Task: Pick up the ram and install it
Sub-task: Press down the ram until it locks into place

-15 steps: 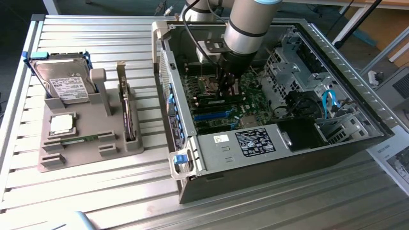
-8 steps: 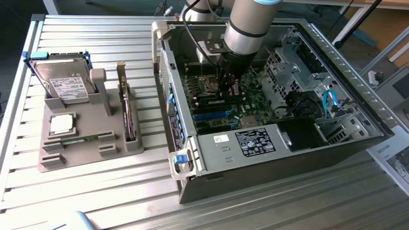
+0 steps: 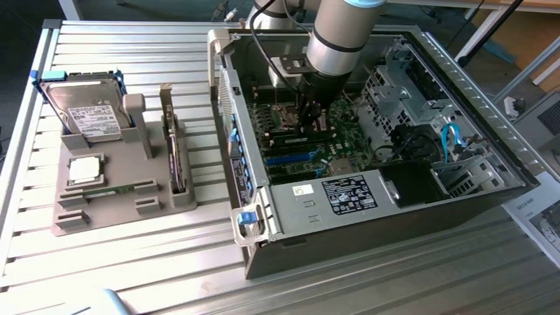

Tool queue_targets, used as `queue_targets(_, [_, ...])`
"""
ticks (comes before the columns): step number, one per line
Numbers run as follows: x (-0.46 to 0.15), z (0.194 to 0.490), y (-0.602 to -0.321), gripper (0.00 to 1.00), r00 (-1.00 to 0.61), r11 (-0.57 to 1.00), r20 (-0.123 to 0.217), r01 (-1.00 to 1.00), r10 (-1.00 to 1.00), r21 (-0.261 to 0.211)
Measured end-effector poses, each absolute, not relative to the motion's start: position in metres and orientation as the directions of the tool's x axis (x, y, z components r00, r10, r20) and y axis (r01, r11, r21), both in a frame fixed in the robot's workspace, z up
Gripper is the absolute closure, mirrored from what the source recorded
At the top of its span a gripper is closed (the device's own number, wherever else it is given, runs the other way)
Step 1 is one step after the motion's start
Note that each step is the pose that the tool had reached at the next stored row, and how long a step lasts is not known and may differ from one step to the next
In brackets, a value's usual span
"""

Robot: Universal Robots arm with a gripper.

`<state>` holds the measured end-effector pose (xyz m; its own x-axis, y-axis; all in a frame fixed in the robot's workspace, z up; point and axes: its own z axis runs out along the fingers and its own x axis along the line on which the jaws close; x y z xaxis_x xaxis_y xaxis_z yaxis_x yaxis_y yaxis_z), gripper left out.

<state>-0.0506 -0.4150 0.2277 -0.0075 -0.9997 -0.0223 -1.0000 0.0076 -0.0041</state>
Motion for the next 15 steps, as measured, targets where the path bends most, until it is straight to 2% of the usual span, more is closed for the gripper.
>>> queue_targets(5, [-0.05, 0.229, -0.415, 0.9, -0.008, 0.008, -0.024, -1.0, -1.0, -0.005])
queue_targets(15, [-0.05, 0.253, -0.415, 0.9, -0.008, 0.008, -0.023, -1.0, -1.0, -0.004])
